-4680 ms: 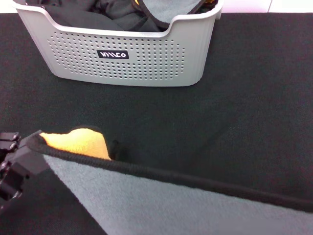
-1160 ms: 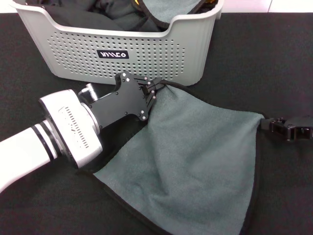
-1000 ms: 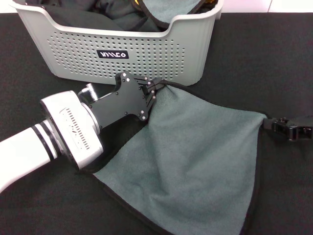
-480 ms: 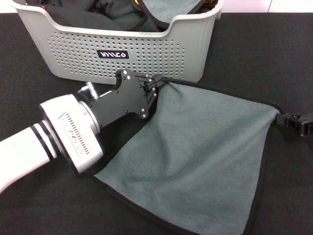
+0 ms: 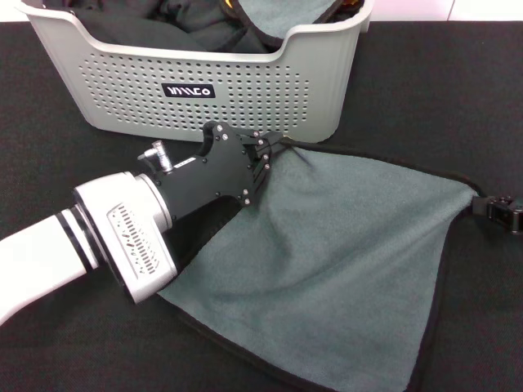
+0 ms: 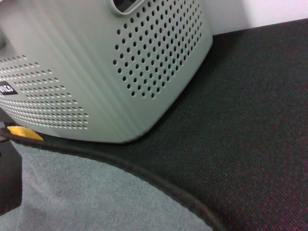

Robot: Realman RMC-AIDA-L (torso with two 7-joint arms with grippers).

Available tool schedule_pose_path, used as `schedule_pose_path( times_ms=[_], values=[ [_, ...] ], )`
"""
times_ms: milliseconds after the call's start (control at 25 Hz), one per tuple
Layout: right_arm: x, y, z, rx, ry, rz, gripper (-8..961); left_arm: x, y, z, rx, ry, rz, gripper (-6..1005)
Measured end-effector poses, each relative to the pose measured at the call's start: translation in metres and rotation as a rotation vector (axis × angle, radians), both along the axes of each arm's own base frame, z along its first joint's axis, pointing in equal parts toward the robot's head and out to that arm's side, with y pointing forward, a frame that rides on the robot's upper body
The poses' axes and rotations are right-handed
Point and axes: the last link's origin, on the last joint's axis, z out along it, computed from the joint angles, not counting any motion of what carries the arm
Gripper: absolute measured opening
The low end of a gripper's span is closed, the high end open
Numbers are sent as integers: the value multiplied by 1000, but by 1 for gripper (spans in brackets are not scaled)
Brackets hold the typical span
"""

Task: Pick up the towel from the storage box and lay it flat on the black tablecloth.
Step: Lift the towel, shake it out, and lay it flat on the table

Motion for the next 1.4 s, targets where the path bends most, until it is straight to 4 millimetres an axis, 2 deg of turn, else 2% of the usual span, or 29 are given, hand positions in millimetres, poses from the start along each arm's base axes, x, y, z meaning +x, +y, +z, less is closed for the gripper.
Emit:
schedule_pose_path(
  times_ms=[480,880,1400],
  values=[
    [-3,2,0,0,-2,13,67,6,14,-11,55,144,-54,10],
    [-10,5,-1,-3,-4,39,80,5,32,-20,72,250,21,10],
    [-11,6,-1,-3,-10,46,96,-3,36,-25,80,349,24,16]
  ],
)
